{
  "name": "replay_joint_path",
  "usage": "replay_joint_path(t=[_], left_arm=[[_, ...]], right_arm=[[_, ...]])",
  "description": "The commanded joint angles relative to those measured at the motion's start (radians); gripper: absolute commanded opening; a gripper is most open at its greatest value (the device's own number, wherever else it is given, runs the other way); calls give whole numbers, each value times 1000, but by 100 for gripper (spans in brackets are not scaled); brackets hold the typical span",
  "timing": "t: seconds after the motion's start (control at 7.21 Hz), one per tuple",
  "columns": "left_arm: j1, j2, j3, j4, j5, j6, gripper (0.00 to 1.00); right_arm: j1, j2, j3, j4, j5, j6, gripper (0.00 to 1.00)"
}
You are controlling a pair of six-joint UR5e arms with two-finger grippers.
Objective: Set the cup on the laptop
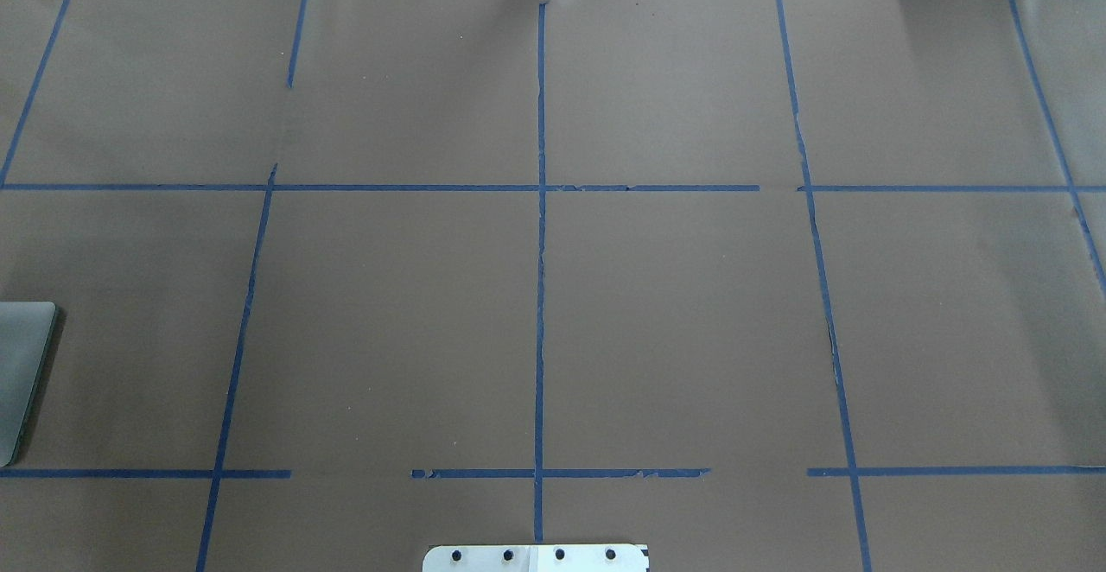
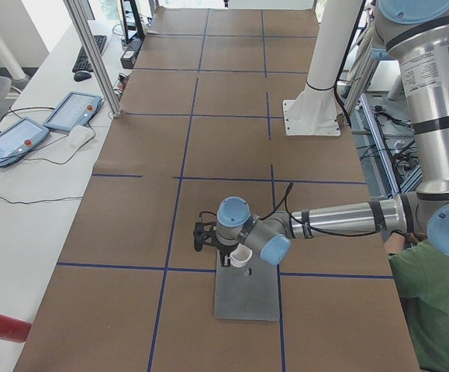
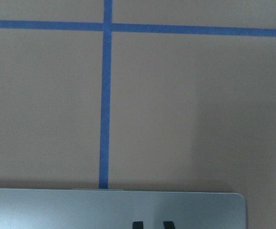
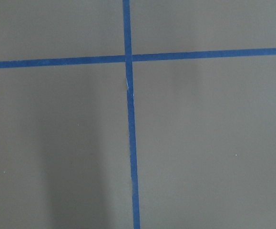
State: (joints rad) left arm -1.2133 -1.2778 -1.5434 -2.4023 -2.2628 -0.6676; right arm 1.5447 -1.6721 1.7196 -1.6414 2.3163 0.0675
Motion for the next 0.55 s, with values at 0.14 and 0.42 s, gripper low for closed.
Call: replay_joint_path(t=[0.14,0.42], left_arm=[[6,11,135,-230,3,-119,0],[12,11,138,-224,3,-112,0]], right_arm=[[0,0,0,0,0,0,100],[0,0,0,0,0,0,100]])
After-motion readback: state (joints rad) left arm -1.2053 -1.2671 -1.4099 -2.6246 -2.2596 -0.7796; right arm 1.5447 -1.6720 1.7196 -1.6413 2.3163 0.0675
